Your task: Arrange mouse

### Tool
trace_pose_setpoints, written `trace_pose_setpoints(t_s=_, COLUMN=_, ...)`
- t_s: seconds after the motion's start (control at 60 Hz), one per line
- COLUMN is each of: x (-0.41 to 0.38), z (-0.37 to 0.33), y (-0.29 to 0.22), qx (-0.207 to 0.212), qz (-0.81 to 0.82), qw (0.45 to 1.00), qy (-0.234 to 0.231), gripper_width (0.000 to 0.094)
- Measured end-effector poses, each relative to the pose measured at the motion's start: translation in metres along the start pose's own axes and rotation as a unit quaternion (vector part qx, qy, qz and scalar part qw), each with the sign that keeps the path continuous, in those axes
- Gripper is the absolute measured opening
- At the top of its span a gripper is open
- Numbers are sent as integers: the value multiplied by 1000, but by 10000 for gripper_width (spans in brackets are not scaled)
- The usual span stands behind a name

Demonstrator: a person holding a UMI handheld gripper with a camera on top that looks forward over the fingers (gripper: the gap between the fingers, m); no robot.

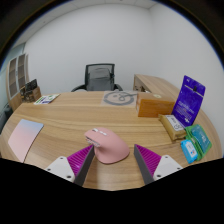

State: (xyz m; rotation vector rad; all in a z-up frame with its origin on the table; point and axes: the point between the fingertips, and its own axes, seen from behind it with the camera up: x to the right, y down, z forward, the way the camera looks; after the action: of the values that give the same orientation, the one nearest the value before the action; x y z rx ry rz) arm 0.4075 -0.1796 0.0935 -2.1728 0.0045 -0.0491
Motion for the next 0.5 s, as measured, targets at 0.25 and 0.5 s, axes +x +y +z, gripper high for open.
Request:
trace_pose_setpoints(t_s=0.25, x=4, z=36, y=-11, qx=-5, qz=4, qw=1000, qy=-6, gripper_width=833)
trace_pose_setpoints(t_s=0.5, x=14, z=51, y=-21, qx=-6, qz=15, qw=1000, qy=19, gripper_width=827)
